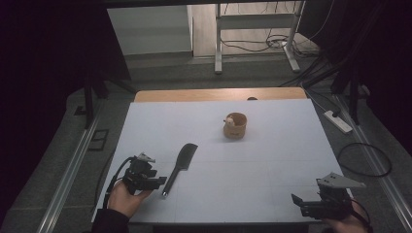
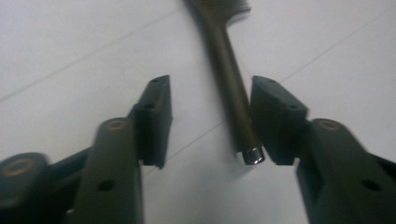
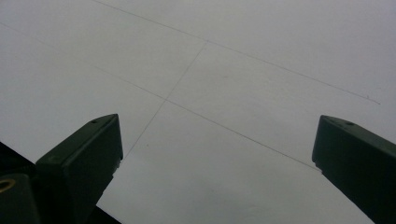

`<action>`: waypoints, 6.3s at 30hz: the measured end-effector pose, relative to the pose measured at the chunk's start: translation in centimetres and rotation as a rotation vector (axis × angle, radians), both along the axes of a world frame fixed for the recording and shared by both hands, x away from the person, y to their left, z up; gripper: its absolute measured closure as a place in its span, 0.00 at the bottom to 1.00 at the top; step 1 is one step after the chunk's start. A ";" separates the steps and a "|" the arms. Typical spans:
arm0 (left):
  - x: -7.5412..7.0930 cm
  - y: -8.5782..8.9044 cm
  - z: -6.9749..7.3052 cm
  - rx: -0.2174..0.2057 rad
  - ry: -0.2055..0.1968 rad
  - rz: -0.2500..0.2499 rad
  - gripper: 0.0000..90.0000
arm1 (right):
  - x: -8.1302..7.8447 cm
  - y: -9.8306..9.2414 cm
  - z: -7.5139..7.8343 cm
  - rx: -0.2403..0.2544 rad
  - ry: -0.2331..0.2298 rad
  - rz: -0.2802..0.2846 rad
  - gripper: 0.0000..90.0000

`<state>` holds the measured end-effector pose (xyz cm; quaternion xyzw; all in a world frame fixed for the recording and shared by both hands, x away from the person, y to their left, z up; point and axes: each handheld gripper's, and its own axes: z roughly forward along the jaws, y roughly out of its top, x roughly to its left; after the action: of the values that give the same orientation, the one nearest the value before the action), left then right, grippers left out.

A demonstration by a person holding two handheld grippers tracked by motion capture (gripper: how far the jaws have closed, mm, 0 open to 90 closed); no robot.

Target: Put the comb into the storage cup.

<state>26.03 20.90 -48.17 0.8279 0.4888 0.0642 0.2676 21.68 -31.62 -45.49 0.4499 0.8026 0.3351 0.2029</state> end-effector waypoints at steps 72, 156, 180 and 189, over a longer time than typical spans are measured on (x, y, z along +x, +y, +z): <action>4.4 -5.0 -4.7 0.183 0.084 -0.066 0.00 | 0.1 0.2 -0.1 -0.018 0.013 0.012 0.02; 1.9 -1.9 0.4 -0.154 -0.160 -0.050 0.80 | 0.0 0.3 0.0 -0.017 -0.001 0.033 0.00; -0.3 -3.7 2.0 -0.185 -0.294 -0.169 0.80 | -0.1 0.4 0.3 0.019 -0.047 0.060 0.00; -0.9 -4.8 2.3 -0.163 -0.311 -0.200 0.80 | 0.3 0.7 0.8 0.045 -0.069 0.095 0.00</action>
<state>25.10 16.07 -45.85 0.8279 0.3606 0.1247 0.4112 21.96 -30.95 -44.72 0.4040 0.8077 0.3778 0.2042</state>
